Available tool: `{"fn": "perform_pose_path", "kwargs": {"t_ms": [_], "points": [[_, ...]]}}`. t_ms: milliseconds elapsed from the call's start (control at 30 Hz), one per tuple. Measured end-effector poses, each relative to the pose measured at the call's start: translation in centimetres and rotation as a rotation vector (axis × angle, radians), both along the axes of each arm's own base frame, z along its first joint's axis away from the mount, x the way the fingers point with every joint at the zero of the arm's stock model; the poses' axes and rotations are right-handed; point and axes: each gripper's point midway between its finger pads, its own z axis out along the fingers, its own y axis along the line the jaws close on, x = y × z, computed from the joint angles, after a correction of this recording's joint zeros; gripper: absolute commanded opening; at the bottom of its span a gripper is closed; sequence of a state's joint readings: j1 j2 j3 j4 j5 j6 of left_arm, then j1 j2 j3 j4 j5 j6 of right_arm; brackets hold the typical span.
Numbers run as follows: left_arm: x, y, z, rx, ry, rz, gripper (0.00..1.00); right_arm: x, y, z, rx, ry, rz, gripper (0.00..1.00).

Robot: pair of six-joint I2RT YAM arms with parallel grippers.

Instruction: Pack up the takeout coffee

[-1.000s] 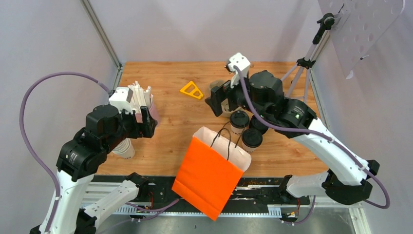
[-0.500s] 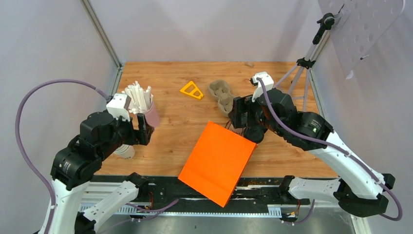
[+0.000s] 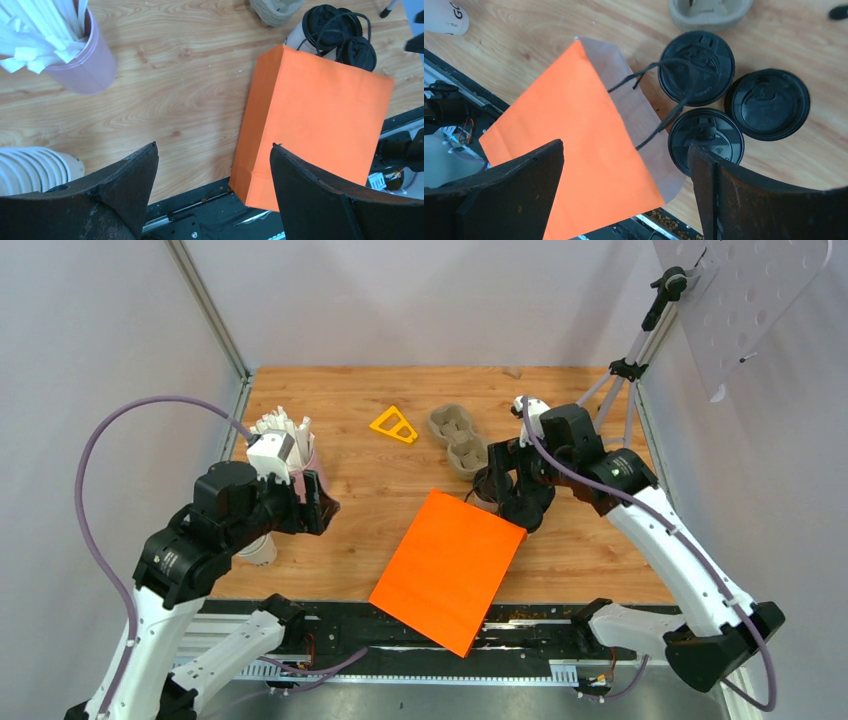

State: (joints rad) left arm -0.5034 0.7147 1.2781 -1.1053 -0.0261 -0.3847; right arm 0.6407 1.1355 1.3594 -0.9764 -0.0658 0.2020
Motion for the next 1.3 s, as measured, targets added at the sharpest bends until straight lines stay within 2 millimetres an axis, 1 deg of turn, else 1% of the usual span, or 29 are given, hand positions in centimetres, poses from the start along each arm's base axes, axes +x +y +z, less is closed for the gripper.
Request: {"fn": "perform_pose_path", "kwargs": {"t_ms": [100,167,300,400,500,600,733,900,1000,1200,1300], "points": [[0.7,-0.8,-0.1,-0.008,0.012,-0.014,0.88,1.2,-0.9,-2.6,0.045,0.109,0.011,0.93],[1.0,-1.1,-0.4,-0.004,0.031,-0.022,0.88,1.6,-0.9,-3.6,0.085,0.172,0.035,0.93],[1.5,-1.5,-0.5,0.008,0.058,-0.027,0.87,2.6,0.1,-4.5,0.149,0.228,0.086,0.9],[1.7,-1.7,-0.1,0.006,0.056,-0.027,0.87,3.1,0.8,-5.2,0.164,0.257,0.114,0.88],[1.6,-1.6,0.0,-0.001,0.054,-0.024,0.87,3.6,1.0,-6.0,0.16,0.274,0.12,0.87],[1.4,-1.6,0.1,-0.006,0.053,-0.023,0.87,3.9,0.8,-6.7,0.139,0.286,0.109,0.87],[1.0,-1.4,-0.1,-0.001,0.062,-0.023,0.87,4.4,-0.1,-7.2,0.092,0.277,0.059,0.85],[0.9,-1.3,-0.3,0.003,0.071,-0.023,0.87,4.6,-0.5,-7.6,0.074,0.284,0.023,0.76],[0.9,-1.3,-0.3,0.003,0.07,-0.024,0.87,4.6,-0.5,-8.2,0.074,0.296,0.017,0.7],[1.0,-1.3,-0.4,0.007,0.075,-0.024,0.87,4.8,-0.3,-9.7,0.063,0.344,0.005,0.65],[1.0,-1.3,-0.4,0.006,0.075,-0.023,0.87,4.9,-0.3,-9.9,0.062,0.352,0.001,0.63]]}}
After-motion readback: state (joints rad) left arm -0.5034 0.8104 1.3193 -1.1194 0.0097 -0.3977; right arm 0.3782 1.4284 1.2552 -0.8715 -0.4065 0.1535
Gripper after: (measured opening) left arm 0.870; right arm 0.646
